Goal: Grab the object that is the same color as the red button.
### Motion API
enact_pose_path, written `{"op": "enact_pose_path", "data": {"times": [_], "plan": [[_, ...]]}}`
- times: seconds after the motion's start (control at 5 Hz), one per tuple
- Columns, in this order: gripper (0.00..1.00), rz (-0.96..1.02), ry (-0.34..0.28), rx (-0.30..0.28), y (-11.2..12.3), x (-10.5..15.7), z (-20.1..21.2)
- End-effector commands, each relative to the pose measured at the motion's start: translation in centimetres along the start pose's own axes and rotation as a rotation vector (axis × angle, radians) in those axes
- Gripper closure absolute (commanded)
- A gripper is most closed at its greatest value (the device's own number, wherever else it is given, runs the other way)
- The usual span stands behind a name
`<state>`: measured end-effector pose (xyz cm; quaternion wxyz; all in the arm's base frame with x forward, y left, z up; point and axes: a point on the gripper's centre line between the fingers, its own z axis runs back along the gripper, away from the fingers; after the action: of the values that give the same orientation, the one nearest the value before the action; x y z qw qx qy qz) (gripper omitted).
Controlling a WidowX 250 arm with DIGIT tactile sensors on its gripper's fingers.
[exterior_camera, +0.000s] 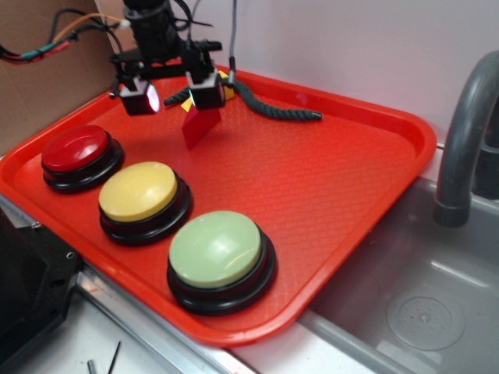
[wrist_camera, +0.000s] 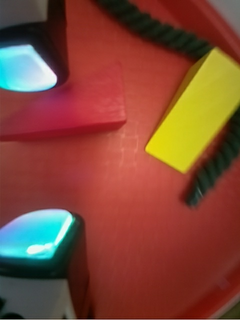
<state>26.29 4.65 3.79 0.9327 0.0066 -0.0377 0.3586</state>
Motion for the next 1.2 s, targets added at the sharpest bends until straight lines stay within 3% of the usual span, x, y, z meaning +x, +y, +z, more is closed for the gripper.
{"op": "enact_pose_path", "data": {"times": [0.0,0.2,0.4,0.8,1.0], "plan": [[0.0,-0.018,-0.057,-0.039,-1.0,1.7,-1.5],[1.0,-0.032,-0.068,-0.081,-0.6,1.6,-1.4],[1.0,-0.013,-0.073,-0.078,-0.4,1.6,-1.2],[1.0,-0.09,-0.028,-0.044,-2.5,1.0,6.3],[1.0,-0.17,0.032,-0.031,-4.1,-0.2,10.7]]}}
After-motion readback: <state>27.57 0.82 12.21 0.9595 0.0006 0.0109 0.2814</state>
